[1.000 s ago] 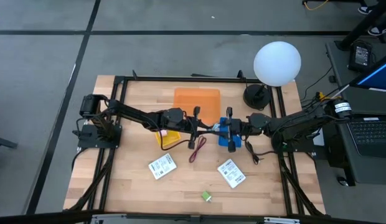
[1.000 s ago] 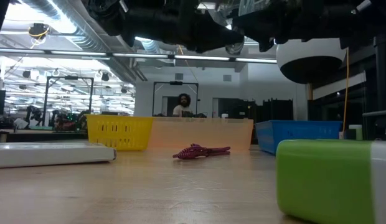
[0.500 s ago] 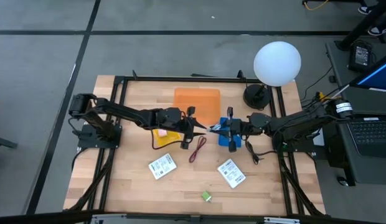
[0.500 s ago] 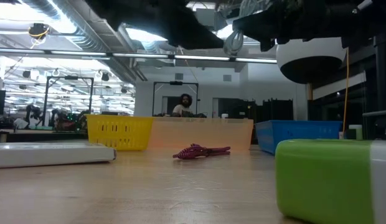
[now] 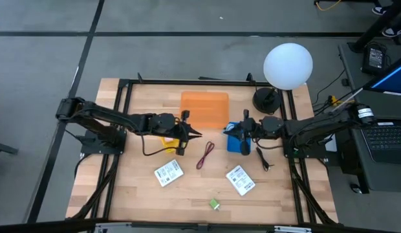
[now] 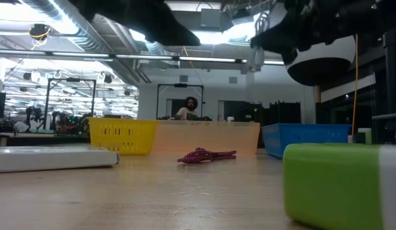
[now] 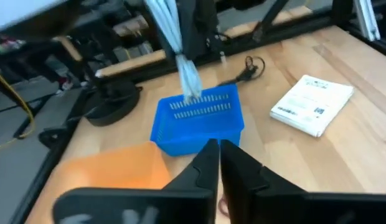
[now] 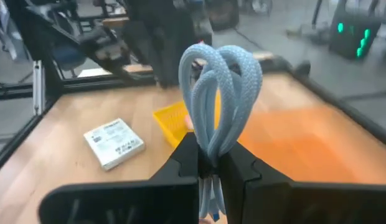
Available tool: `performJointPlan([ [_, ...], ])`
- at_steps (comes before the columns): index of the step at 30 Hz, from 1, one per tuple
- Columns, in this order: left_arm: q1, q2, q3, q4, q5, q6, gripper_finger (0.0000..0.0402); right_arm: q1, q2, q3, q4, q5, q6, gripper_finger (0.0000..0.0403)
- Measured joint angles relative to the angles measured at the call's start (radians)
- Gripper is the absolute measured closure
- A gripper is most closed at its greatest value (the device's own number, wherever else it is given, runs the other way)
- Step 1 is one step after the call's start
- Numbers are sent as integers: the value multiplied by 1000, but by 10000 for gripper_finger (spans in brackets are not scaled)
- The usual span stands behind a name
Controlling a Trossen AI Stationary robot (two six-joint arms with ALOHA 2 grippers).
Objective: Pick and place items into bin
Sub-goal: Put the blue charger cable into the blue bin
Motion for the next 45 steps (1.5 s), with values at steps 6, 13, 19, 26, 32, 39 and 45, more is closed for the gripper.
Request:
performJointPlan([
  [6, -5, -138, -82, 2, -39, -15, 400, 0, -14, 21, -158, 106, 109, 386],
  [13, -3, -241, -160, 5, -101, -38, 399, 12, 2, 214, -616, 226, 291, 386],
  [19, -3, -252, -199, 14, -123, -85, 401, 12, 72, 356, -982, 231, 578, 385],
  [26, -3, -250, -198, 66, -195, -36, 396, 11, 167, 420, -1083, 179, 698, 381],
  [32, -2, -249, -198, 71, -199, -34, 400, 8, 245, 421, -1111, 133, 753, 387],
  [39, -2, -249, -198, 72, -199, -35, 396, -9, 299, 421, -1178, 116, 817, 379],
  [45, -2, -249, -198, 72, -199, -35, 400, -10, 337, 421, -1167, 115, 820, 385],
])
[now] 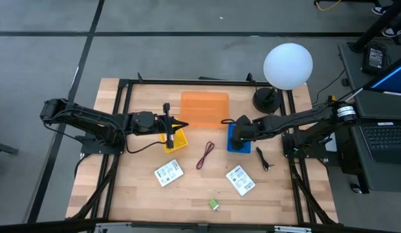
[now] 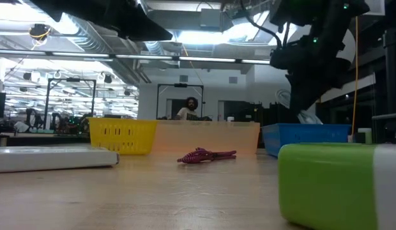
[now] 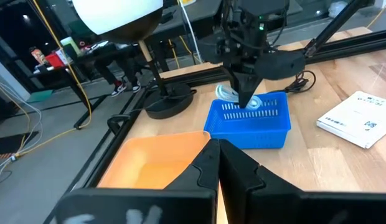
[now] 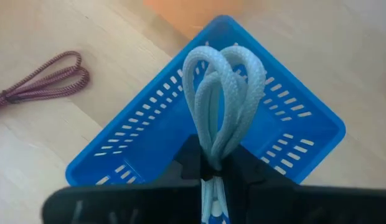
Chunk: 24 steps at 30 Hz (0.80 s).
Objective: Pick and place items into bin
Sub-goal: Put the blue charger cable into the blue bin, then put the right card reader box into the orange bin
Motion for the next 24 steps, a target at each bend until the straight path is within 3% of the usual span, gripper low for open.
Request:
performJointPlan([
  [11, 0, 0, 0, 0, 0, 0, 394, 0, 51, 0, -1, -2, -9, 329],
  [24, 0, 0, 0, 0, 0, 0, 395, 0, -5, 36, -21, -1, -153, 324],
])
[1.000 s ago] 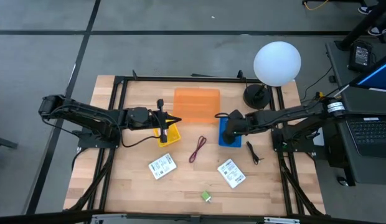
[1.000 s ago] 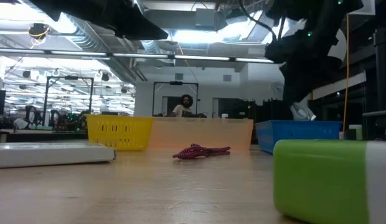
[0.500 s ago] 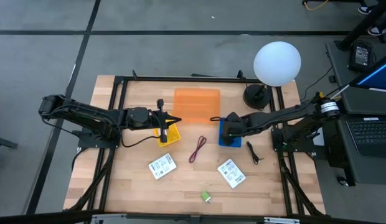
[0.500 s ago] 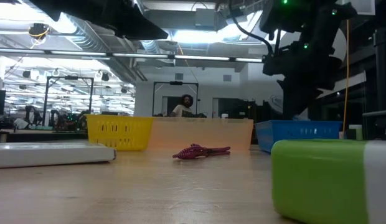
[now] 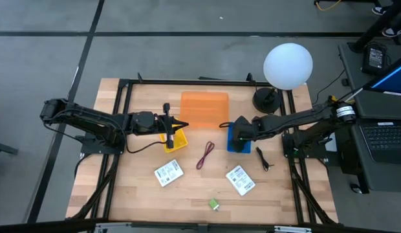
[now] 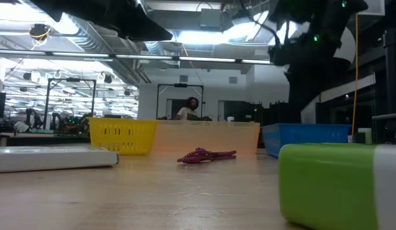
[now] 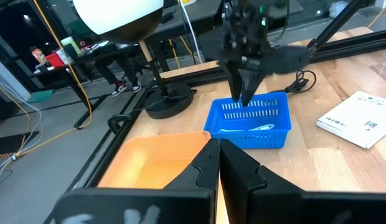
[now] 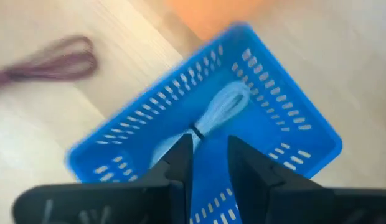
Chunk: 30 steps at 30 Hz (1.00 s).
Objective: Pick and place items into bin
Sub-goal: Put the right card reader box into the orange bin
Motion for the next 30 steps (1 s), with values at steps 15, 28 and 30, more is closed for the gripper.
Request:
performJointPlan([
  [15, -4, 2, 0, 7, 19, -22, 400, 89, -103, 120, 232, 70, -381, 324],
  [28, -95, 3, 0, 8, 158, -45, 399, 272, -134, 120, 206, 71, -368, 390],
  [30, -109, 3, 0, 8, 158, -45, 399, 297, -134, 120, 172, 71, -292, 398],
])
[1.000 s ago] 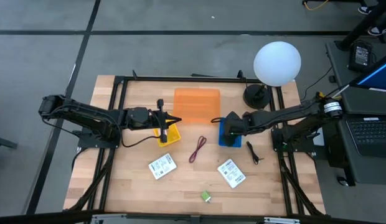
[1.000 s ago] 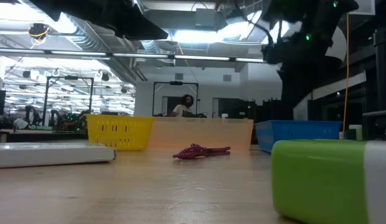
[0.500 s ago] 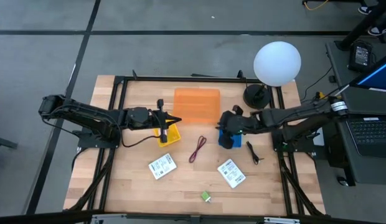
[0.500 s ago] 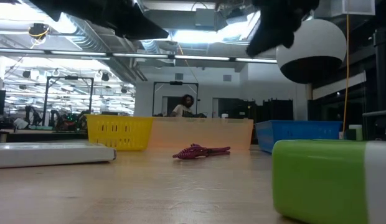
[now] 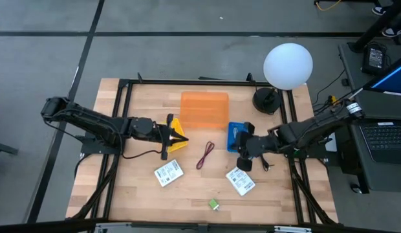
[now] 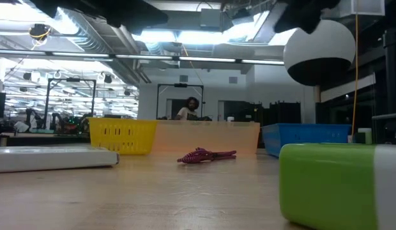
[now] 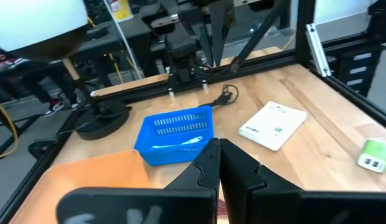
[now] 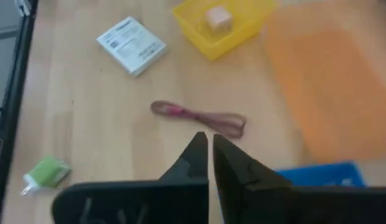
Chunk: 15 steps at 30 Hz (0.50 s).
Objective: Pick and place items into bin
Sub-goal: Put the right card reader box into the orange bin
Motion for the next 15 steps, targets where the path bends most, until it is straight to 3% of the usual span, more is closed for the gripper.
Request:
performJointPlan([
  [4, -17, 0, 0, 0, -1, 0, 398, 38, 19, 0, -89, 24, 181, 401],
  [15, -19, 0, 0, 2, 1, -74, 398, 138, 99, -1, -169, -12, 376, 403],
])
